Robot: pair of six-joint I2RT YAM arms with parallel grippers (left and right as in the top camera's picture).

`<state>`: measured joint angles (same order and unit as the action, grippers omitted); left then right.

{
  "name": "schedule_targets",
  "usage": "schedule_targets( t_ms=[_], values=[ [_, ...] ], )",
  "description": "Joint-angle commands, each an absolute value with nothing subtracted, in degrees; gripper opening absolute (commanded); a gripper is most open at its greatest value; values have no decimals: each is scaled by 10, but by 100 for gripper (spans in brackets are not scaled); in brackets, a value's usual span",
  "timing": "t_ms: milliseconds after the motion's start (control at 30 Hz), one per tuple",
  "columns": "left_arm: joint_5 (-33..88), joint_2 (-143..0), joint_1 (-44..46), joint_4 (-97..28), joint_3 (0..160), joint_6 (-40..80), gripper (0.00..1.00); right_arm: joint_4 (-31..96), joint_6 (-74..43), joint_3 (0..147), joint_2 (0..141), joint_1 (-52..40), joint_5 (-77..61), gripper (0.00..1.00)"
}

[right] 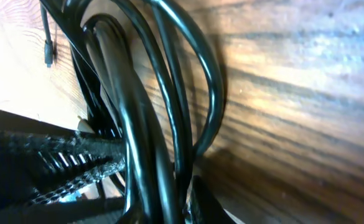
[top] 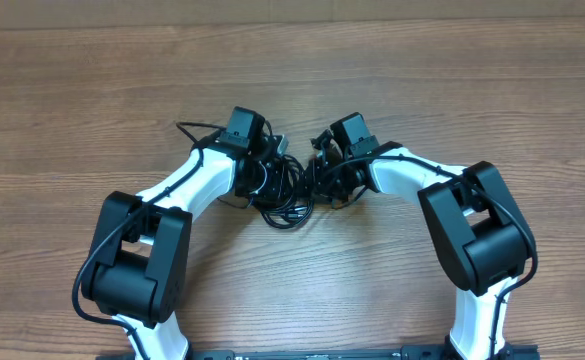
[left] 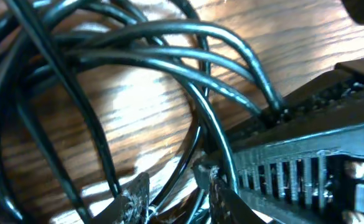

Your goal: Untangle cables

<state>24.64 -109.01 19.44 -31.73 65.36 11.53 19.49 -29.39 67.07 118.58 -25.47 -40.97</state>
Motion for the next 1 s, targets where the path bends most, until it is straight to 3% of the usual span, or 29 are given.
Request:
schedule_targets(
  t_ms=[0,367,600,733,867,900,933,967],
  values=[
    [240,-1094,203,-319,650,103,32,198,-280,679,1179,-252,-442,17],
    [173,-1094,203,-337,650,120,30,233,-280,679,1179,-237,-421,19],
    [173,-1094,203,-342,650,120,37,247,-230,680,1147,-237,-445,26],
    [173,-1094,203,-347,650,118,45,289,-226,680,1102,-240,-350,27],
    [153,-1094,202,-351,650,117,46,310,-226,680,1046,-240,-259,27],
    [148,-1094,201,-352,650,117,46,301,-226,680,1039,-240,-248,31],
    [148,-1094,200,-353,650,114,47,288,-225,680,1039,-240,-246,31],
    [148,-1094,197,-353,650,111,49,270,-224,680,1039,-240,-246,22]
  ],
)
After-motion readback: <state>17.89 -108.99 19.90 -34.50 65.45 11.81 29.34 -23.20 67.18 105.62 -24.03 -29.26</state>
